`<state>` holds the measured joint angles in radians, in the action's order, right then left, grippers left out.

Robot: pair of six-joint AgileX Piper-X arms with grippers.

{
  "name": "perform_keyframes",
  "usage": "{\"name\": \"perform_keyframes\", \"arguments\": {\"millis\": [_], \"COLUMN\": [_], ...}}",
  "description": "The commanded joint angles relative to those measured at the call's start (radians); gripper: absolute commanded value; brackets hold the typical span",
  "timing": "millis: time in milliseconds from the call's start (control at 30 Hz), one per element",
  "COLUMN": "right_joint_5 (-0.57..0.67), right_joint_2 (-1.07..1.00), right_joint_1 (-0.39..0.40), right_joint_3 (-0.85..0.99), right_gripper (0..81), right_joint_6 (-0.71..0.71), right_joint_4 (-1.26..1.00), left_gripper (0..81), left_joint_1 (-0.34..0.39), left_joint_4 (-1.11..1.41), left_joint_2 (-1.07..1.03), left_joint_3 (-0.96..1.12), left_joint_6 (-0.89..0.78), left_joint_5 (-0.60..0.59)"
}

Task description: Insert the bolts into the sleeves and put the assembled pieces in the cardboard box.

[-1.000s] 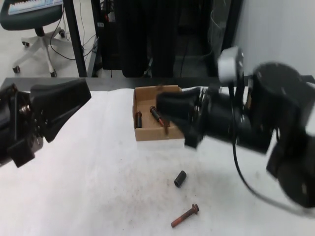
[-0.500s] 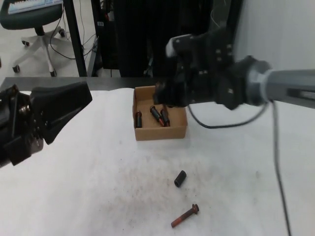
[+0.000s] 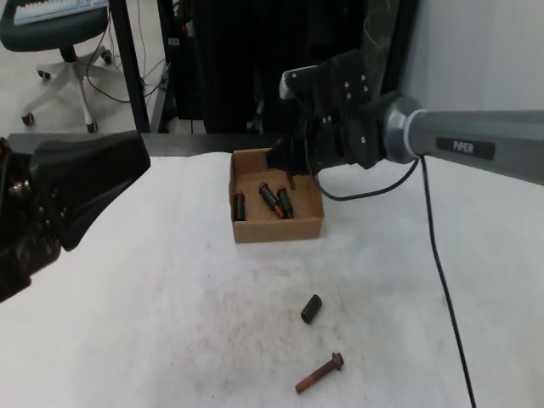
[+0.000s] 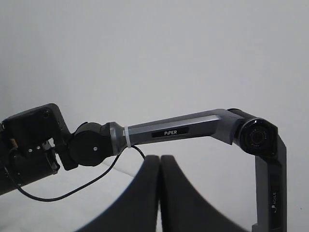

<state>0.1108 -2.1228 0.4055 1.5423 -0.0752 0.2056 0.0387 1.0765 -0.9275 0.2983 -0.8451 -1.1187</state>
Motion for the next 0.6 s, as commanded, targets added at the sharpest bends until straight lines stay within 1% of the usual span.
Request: {"name": "perform_keyframes", "arguments": {"millis": [0, 33, 67, 133, 200, 233, 267, 367, 467, 500, 533, 567], "right_joint_5": [0.005, 0.025, 0.057, 0.103, 0.104, 0.100, 0.088, 0.042, 0.045, 0.037, 0.025, 0.012], "right_joint_2": [0.003, 0.003, 0.003, 0.003, 0.003, 0.003, 0.003, 0.006, 0.015, 0.024, 0.035, 0.045], "right_joint_1": [-0.009, -0.010, -0.012, -0.012, -0.009, -0.008, -0.008, -0.008, -0.016, -0.019, -0.020, -0.022], "right_joint_3": [0.016, 0.016, 0.016, 0.016, 0.016, 0.016, 0.016, 0.016, 0.016, 0.016, 0.016, 0.016], "right_gripper": [1.3, 3.6, 7.8, 18.3, 31.4, 36.1, 38.3, 37.2, 35.1, 31.6, 25.3, 16.0], "right_joint_6": [0.008, 0.008, 0.008, 0.008, 0.008, 0.008, 0.008, 0.008, 0.008, 0.008, 0.008, 0.008], "right_joint_4": [0.004, 0.016, 0.021, 0.025, 0.025, 0.025, 0.025, 0.049, 0.071, 0.084, 0.099, 0.114], "left_gripper": [0.3, 0.3, 0.3, 0.3, 0.3, 0.3, 0.3, 0.3, 0.3, 0.3, 0.3, 0.3], "left_joint_1": [0.003, 0.003, 0.003, 0.003, 0.003, 0.003, 0.003, 0.003, 0.003, 0.003, 0.003, 0.003], "left_joint_4": [0.012, 0.012, 0.012, 0.012, 0.012, 0.012, 0.012, 0.012, 0.012, 0.012, 0.012, 0.012], "left_joint_2": [0.009, 0.009, 0.009, 0.009, 0.009, 0.009, 0.009, 0.009, 0.009, 0.009, 0.009, 0.009], "left_joint_3": [0.001, 0.001, 0.001, 0.001, 0.001, 0.001, 0.001, 0.001, 0.001, 0.001, 0.001, 0.001], "left_joint_6": [-0.002, -0.002, -0.002, -0.002, -0.002, -0.002, -0.002, -0.002, -0.002, -0.002, -0.002, -0.002], "left_joint_5": [-0.005, -0.005, -0.005, -0.005, -0.005, -0.005, -0.005, -0.009, -0.037, -0.042, -0.045, -0.045]}}
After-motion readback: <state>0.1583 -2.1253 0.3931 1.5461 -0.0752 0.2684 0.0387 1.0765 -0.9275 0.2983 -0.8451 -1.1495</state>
